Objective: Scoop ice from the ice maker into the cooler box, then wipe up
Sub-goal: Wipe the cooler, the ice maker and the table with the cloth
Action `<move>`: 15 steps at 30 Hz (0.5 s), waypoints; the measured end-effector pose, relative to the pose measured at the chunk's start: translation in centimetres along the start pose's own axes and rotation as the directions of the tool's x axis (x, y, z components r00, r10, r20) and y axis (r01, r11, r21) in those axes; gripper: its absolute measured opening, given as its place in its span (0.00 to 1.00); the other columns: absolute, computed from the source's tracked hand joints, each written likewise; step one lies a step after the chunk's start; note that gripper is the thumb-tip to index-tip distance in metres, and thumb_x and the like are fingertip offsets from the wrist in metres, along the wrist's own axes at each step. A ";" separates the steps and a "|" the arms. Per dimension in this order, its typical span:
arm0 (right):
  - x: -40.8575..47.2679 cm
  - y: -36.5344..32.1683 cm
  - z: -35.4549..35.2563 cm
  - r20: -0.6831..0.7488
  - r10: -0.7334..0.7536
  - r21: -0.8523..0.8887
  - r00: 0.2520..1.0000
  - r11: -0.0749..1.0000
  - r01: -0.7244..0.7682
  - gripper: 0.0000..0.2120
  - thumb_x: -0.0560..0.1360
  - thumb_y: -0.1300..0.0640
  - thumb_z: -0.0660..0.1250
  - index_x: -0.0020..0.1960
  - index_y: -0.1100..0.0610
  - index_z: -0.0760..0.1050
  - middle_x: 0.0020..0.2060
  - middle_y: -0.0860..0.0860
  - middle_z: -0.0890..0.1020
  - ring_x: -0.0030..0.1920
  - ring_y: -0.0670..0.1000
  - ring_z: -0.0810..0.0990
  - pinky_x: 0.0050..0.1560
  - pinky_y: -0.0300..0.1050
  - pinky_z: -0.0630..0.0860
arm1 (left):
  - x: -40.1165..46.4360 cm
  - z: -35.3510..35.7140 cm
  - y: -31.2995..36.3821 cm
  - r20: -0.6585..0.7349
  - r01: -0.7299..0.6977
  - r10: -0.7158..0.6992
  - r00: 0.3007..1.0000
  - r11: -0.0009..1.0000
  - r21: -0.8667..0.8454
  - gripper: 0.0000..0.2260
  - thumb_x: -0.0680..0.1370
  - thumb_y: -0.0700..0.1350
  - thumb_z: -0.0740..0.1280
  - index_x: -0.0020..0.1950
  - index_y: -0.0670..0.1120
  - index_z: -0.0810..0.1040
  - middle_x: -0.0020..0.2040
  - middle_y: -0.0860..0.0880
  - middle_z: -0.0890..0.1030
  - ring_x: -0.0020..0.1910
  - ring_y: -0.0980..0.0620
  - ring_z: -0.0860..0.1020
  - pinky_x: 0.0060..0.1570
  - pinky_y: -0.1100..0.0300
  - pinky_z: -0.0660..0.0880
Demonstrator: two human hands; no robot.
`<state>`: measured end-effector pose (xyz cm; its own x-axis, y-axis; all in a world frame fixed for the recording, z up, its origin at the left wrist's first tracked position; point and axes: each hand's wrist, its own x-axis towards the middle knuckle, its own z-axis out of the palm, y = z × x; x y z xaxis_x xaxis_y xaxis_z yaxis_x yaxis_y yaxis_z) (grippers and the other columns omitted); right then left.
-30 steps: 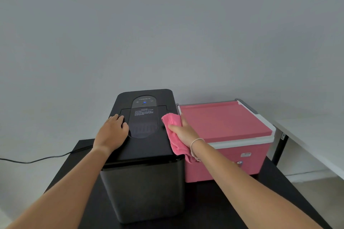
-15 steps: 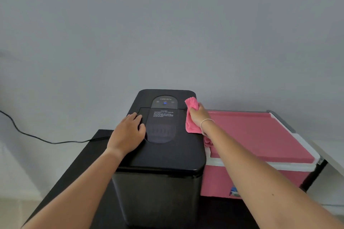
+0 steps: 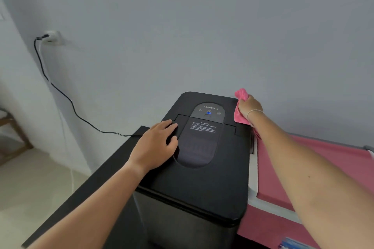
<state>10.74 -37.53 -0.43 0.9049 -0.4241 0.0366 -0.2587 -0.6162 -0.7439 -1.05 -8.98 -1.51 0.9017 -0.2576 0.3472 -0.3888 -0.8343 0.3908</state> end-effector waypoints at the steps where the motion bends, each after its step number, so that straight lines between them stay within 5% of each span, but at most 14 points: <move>1: 0.7 -0.1 0.0 0.012 -0.037 -0.093 0.999 0.995 0.038 0.20 0.77 0.54 0.51 0.67 0.53 0.69 0.63 0.52 0.76 0.62 0.56 0.76 0.63 0.49 0.70 | 0.0 0.0 0.1 0.000 0.001 -0.001 1.000 1.000 0.002 0.20 0.79 0.47 0.59 0.71 0.49 0.69 0.73 0.54 0.66 0.73 0.57 0.61 0.68 0.66 0.56; 6: -0.4 -3.2 1.3 0.103 -0.228 -0.542 0.968 0.804 0.247 0.21 0.79 0.46 0.48 0.66 0.51 0.70 0.61 0.53 0.77 0.60 0.58 0.74 0.61 0.53 0.67 | 0.0 0.0 0.1 0.009 0.015 -0.015 1.000 1.000 0.012 0.20 0.79 0.48 0.59 0.71 0.50 0.68 0.73 0.54 0.66 0.73 0.57 0.61 0.67 0.66 0.56; 10: -3.1 -7.7 5.4 0.238 -0.422 -0.594 0.875 0.650 0.474 0.25 0.80 0.43 0.43 0.59 0.55 0.73 0.57 0.53 0.79 0.55 0.57 0.76 0.58 0.53 0.69 | 0.1 -0.1 0.1 0.008 0.018 -0.018 1.000 1.000 0.006 0.20 0.79 0.48 0.59 0.72 0.51 0.68 0.73 0.55 0.66 0.73 0.58 0.61 0.68 0.67 0.56; 15: -4.6 -11.0 8.9 0.372 -0.397 -0.554 0.839 0.630 0.544 0.26 0.81 0.43 0.43 0.74 0.53 0.60 0.73 0.52 0.64 0.74 0.57 0.58 0.73 0.57 0.52 | 0.1 -0.1 -0.4 0.025 -0.004 0.004 1.000 1.000 -0.009 0.21 0.79 0.49 0.58 0.72 0.51 0.67 0.74 0.54 0.65 0.73 0.57 0.60 0.69 0.65 0.55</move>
<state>12.45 -22.89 1.69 0.9877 0.1359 0.0779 0.1420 -0.9867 -0.0786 -0.80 -8.62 -1.49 0.9045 -0.2732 0.3276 -0.3942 -0.8288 0.3971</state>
